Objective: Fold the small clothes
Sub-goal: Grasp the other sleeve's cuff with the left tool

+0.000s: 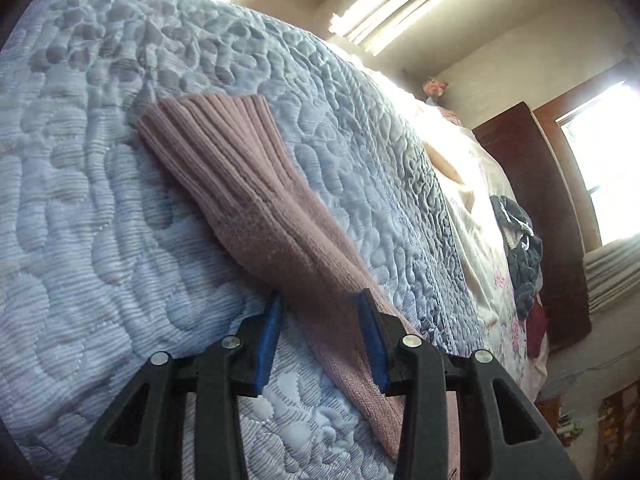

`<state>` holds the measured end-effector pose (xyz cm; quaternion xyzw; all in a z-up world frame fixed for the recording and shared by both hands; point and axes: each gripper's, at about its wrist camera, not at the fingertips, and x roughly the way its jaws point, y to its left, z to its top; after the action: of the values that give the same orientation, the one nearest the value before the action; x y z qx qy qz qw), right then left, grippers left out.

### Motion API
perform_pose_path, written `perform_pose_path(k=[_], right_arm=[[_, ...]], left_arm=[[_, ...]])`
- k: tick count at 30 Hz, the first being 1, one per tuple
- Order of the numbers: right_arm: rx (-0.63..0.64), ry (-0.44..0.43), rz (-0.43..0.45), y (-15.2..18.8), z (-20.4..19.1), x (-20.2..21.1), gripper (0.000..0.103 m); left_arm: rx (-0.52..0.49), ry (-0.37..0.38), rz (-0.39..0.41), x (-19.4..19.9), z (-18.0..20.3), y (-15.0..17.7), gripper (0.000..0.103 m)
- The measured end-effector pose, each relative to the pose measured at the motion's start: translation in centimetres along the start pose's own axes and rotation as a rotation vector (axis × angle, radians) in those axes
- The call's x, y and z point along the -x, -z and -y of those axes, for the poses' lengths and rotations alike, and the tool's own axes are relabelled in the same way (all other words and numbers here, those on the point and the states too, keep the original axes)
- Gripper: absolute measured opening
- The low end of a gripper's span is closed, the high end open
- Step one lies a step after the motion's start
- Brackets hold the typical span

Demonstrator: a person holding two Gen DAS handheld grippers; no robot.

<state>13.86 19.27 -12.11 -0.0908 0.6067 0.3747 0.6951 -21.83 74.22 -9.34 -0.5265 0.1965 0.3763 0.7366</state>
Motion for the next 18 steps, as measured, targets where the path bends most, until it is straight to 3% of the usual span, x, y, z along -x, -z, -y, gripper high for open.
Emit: perform_pose_path(k=[5, 8, 10, 12, 13, 18], right_arm=[[0.024, 0.018, 0.002, 0.1, -0.2, -0.4, 0.038], [0.024, 0.017, 0.003, 0.2, -0.1, -0.4, 0.038], [0.02, 0.015, 0.002, 0.2, 0.0, -0.4, 0.038], [0.022, 0.019, 0.001, 0.2, -0.1, -0.3, 0.038], [0.024, 0.022, 0.001, 0.2, -0.1, -0.3, 0.038], [0.025, 0.016, 0.009, 0.6, -0.2, 0.9, 0.039]], left_arm=[[0.035, -0.004, 0.074, 1.0, -0.8, -2.6, 0.039], [-0.004, -0.043, 0.059, 0.2, -0.2, -3.6, 0.039], [-0.041, -0.061, 0.05, -0.3, 0.4, -3.8, 0.036], [-0.073, -0.073, 0.053, -0.2, 1.0, -3.8, 0.019], [-0.085, -0.072, 0.052, -0.2, 1.3, -3.7, 0.016], [-0.157, -0.001, 0.079, 1.5, 3.7, -2.1, 0.01]])
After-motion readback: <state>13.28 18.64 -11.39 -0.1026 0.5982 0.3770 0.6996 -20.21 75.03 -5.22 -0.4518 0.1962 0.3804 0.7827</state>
